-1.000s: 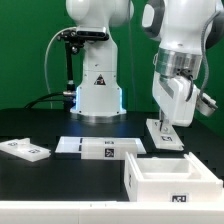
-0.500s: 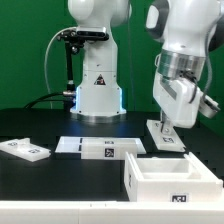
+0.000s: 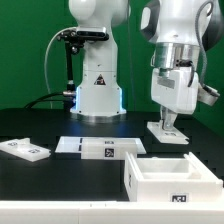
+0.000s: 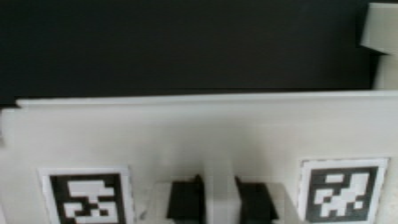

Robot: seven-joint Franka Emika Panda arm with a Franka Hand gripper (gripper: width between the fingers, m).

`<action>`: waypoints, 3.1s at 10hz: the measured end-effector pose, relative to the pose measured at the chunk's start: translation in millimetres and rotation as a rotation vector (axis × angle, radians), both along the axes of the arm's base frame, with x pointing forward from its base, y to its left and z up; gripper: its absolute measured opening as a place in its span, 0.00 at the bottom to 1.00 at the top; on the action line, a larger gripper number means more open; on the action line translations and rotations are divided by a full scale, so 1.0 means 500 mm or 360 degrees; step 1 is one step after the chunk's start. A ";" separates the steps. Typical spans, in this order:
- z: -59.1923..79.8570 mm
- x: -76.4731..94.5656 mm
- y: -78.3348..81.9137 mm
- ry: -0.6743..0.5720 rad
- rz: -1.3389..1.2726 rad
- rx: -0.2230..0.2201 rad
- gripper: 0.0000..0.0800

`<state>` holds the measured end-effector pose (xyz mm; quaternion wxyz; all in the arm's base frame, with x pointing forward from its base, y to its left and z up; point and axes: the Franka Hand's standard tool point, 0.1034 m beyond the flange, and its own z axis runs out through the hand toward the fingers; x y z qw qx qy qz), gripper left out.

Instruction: Assemble cabinet

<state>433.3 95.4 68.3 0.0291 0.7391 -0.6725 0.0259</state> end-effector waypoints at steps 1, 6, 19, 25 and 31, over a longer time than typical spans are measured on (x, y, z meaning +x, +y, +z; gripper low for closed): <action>0.013 0.026 -0.020 0.0066 0.0019 0.0000 0.08; 0.008 0.050 -0.036 0.0083 0.0055 -0.0012 0.08; -0.003 0.090 0.005 0.0056 0.0118 -0.0068 0.08; -0.006 0.094 0.010 0.0050 0.0132 -0.0078 0.08; -0.015 0.150 0.012 0.0013 0.0035 -0.0136 0.08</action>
Offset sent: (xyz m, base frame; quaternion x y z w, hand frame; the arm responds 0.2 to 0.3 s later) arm 0.0000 0.0000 0.0000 0.0000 0.0000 0.0000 1.0000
